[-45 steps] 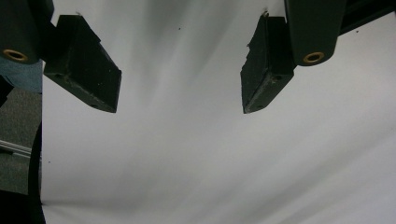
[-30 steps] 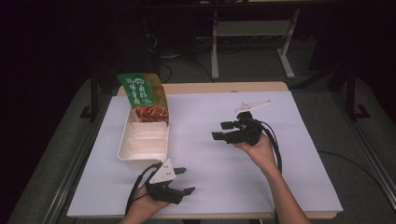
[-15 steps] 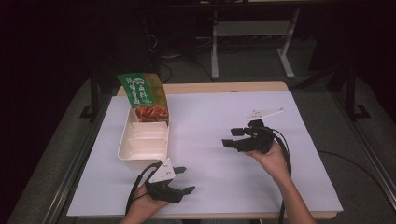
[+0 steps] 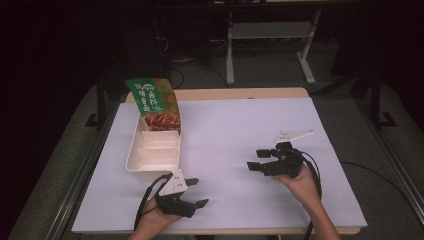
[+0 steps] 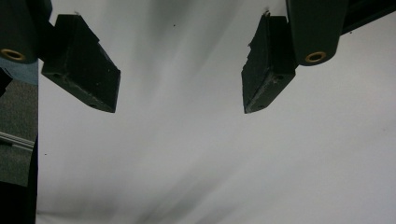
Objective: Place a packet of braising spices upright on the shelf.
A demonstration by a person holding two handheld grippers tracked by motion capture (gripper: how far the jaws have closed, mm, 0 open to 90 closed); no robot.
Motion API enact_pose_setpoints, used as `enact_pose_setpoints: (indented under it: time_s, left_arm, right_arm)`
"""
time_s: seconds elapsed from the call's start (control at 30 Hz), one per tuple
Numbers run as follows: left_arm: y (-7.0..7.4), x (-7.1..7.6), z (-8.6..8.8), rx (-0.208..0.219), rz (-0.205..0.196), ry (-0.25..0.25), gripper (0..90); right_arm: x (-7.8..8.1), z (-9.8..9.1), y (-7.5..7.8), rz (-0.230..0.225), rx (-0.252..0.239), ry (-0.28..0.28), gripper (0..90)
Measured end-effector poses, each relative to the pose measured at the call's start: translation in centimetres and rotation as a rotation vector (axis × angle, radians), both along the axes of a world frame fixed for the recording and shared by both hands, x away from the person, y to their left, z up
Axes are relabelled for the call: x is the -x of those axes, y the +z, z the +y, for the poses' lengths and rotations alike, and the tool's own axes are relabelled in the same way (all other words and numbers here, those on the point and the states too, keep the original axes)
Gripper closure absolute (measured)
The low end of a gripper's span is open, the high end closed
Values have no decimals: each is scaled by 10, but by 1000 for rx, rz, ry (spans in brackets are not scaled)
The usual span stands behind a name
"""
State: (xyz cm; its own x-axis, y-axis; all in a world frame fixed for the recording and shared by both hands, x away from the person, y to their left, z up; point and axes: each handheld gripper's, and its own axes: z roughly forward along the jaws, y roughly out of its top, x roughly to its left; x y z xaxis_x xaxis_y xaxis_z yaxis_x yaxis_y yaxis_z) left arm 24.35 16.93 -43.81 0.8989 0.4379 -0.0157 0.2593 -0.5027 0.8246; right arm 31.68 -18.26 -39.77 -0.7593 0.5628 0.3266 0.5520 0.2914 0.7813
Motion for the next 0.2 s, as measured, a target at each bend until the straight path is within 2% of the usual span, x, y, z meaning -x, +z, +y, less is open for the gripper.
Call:
enact_pose_setpoints:
  time_s: [0.17, 0.2]
  left_arm:
    - [0, 0, 0, 5, -3, 6, 263]
    - [0, 0, 0, 7, -3, 6, 259]
  right_arm:
    - [13, -5, -13, -12, 33, -11, 269]
    - [17, -4, -21, -27, 67, -23, 262]
